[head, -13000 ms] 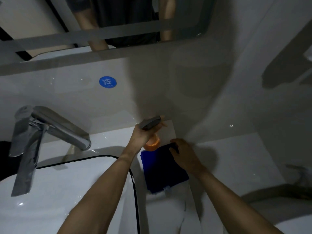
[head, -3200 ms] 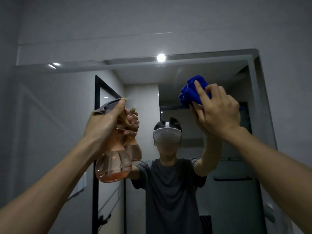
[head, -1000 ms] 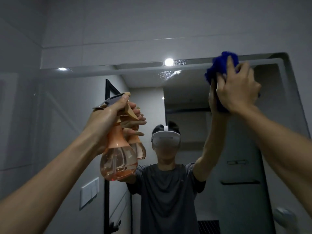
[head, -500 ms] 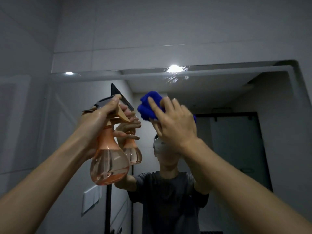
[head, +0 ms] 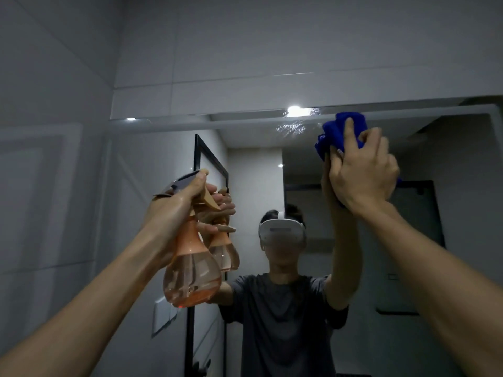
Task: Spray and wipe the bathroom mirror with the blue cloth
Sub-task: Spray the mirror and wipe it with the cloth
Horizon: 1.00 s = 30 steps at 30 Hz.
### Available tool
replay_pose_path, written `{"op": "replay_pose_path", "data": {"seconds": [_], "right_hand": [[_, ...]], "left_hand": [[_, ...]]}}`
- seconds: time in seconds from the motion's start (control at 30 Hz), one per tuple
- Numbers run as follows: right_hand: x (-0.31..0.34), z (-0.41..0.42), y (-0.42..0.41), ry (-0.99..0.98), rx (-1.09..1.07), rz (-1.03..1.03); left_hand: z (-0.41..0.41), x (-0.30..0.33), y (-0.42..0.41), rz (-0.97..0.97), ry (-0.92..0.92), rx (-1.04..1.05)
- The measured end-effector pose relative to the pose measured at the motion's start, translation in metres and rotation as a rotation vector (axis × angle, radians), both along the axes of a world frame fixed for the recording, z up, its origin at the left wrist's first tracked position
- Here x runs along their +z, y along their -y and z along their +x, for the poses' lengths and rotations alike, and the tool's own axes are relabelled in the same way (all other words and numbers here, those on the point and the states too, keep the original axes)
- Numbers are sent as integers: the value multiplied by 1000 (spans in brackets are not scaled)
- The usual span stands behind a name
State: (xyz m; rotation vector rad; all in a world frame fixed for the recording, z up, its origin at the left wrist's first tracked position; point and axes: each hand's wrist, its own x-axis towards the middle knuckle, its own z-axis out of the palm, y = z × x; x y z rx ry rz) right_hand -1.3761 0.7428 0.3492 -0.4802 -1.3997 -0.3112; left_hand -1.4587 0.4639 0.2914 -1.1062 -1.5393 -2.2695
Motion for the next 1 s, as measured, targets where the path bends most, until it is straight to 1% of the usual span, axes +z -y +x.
{"op": "replay_pose_path", "data": {"seconds": [0.13, 0.43, 0.5, 0.77, 0.9, 1.0], "right_hand": [[-22, -20, 29, 124, -4, 141], [-31, -27, 38, 165, -20, 158], [-31, -27, 40, 166, -29, 155], [-20, -36, 55, 115, -1, 99], [17, -60, 100, 106, 96, 36], [24, -90, 143, 154, 105, 96]], "left_hand": [[-10, -13, 19, -38, 10, 110], [-20, -36, 33, -64, 37, 205], [-21, -38, 34, -51, 31, 208], [-24, -34, 54, -66, -101, 174], [-28, -27, 68, -15, -78, 78], [-38, -16, 80, -19, -102, 95]]}}
